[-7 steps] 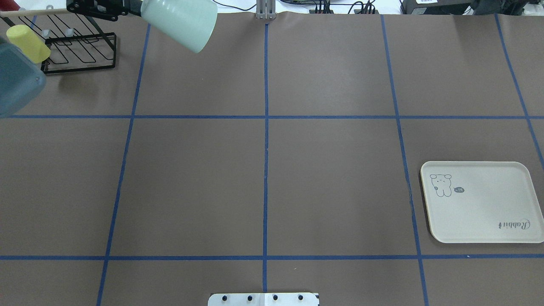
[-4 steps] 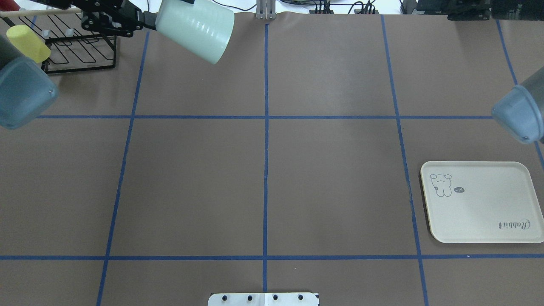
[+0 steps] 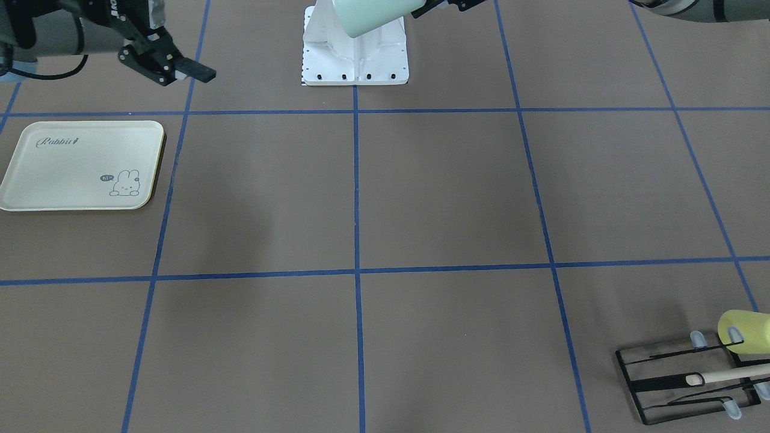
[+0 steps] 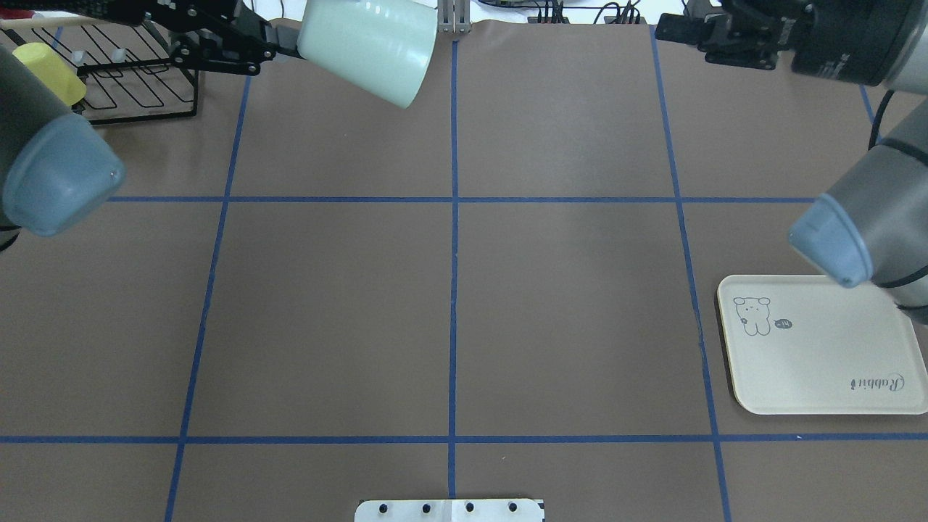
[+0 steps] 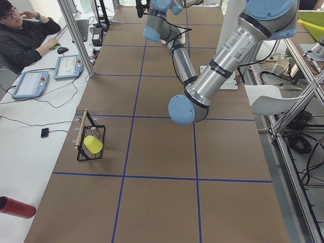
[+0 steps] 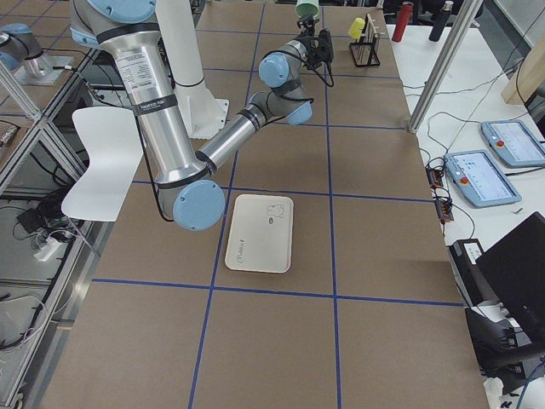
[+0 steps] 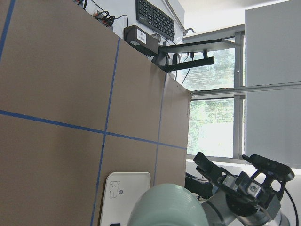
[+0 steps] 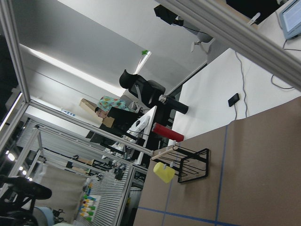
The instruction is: Left arm grabs green cup and hands to right arm on tray
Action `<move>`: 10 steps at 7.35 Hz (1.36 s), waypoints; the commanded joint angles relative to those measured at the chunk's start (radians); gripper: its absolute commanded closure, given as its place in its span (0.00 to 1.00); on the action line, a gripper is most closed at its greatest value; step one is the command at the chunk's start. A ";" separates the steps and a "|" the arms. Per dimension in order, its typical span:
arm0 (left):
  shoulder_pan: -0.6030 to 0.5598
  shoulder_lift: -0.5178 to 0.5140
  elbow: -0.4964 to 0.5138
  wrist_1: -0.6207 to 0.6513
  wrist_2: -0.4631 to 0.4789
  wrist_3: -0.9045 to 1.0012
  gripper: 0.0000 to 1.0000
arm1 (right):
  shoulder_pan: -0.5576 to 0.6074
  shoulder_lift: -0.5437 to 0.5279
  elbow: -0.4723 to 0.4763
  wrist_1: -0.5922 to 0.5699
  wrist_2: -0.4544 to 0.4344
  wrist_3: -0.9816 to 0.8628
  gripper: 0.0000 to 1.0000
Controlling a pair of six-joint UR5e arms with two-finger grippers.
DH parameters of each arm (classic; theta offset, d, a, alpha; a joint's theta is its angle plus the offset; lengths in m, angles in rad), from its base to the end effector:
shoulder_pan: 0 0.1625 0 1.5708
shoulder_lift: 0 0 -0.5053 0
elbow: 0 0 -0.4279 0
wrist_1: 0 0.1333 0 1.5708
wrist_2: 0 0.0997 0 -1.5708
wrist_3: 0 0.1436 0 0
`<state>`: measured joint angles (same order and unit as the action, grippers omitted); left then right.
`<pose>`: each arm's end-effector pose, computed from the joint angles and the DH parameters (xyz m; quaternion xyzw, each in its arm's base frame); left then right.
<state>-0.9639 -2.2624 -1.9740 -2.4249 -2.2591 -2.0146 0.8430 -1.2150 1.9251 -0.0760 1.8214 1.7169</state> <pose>0.2988 -0.5042 0.0378 0.0172 0.8014 -0.1293 0.5837 -0.2953 -0.4782 0.1945 0.2493 -0.8514 0.1144 0.4471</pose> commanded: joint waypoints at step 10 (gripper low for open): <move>0.116 -0.005 -0.002 -0.036 0.036 -0.092 0.91 | -0.246 0.058 0.005 0.226 -0.284 0.036 0.02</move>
<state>-0.8496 -2.2659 -1.9756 -2.4605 -2.2227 -2.1060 0.5993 -1.1580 1.9300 0.1515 1.5411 1.7533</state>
